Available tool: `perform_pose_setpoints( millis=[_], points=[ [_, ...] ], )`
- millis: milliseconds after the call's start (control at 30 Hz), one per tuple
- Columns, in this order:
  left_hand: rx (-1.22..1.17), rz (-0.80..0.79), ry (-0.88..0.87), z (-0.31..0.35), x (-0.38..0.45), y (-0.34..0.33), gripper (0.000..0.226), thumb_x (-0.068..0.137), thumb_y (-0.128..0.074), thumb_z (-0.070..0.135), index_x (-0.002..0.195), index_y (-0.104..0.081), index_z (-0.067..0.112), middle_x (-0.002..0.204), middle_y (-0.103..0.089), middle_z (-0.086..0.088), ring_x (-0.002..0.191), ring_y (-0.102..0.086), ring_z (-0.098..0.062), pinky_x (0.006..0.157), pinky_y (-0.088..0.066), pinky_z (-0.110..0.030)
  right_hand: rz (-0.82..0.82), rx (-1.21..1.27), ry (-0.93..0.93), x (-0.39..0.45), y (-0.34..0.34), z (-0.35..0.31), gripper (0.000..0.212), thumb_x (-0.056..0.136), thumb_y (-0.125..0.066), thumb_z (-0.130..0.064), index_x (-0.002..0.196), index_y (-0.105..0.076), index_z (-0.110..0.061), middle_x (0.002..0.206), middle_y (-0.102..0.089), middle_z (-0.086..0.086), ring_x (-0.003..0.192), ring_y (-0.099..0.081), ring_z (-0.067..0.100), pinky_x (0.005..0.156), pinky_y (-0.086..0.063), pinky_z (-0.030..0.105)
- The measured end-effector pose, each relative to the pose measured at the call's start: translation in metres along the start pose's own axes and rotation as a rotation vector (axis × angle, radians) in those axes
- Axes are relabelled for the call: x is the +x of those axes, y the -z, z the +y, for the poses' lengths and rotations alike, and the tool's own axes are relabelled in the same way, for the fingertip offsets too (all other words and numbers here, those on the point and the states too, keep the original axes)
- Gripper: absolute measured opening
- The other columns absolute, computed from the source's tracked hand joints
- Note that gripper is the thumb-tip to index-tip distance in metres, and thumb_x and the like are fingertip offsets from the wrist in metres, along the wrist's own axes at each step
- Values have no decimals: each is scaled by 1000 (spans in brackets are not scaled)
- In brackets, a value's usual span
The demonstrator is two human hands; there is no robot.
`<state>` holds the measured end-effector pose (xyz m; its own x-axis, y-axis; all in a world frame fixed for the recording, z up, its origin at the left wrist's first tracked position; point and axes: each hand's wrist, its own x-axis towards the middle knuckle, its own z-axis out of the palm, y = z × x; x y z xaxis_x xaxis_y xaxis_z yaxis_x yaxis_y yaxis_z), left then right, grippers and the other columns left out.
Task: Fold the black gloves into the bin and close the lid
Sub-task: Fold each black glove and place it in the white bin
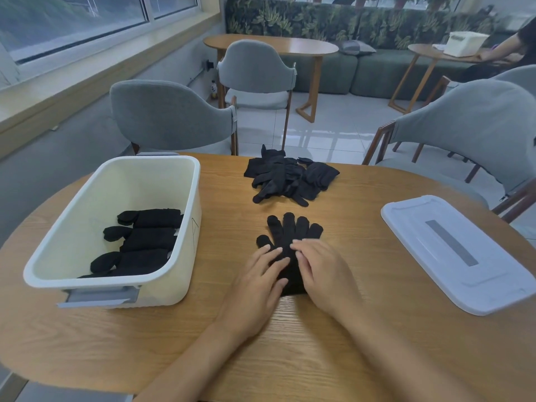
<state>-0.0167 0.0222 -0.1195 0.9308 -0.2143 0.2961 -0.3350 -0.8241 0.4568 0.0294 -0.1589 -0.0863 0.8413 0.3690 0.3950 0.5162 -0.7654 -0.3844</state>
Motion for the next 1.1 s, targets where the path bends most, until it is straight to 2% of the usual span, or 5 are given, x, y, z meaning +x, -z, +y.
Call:
perform_pose_setpoints(
  millis=[267,533,700,867,1100],
  points=[
    [70,-149,-22,0,2,2,45,107,-35,43,152,-40,36,161,-29,19,154,-4,-5,124,-13,-27,-449,-210,79,50,-19,17,50,108,-24,-42,156,-29,-31,165,-18,-9,153,-8,11,123,-7,34],
    [86,-209,-21,0,3,4,47,108,-29,44,155,-31,40,164,-19,22,153,3,-4,121,-2,-26,-476,-234,-10,45,-34,38,59,103,-10,-57,159,-5,-38,167,7,-9,152,15,13,124,6,42],
    [51,-207,-7,-1,2,3,47,108,-29,46,154,-32,40,163,-20,23,153,2,-2,126,-14,-36,-498,-247,-71,46,-33,40,68,96,-3,-70,157,4,-41,166,18,-4,150,24,18,123,9,46],
    [-23,-204,-28,1,2,6,48,107,-31,51,154,-31,44,162,-15,29,151,4,6,125,-17,-36,-368,-235,-174,35,-24,51,68,97,-1,-65,159,-2,-36,167,9,-1,152,17,16,124,5,42],
    [-100,-18,-118,-3,-5,6,37,101,-56,45,133,-64,29,138,-54,22,138,-36,1,110,-40,-27,-211,-284,-232,8,-9,70,58,105,-16,-48,155,-31,-24,165,-19,2,154,-6,17,125,-7,40]
  ],
)
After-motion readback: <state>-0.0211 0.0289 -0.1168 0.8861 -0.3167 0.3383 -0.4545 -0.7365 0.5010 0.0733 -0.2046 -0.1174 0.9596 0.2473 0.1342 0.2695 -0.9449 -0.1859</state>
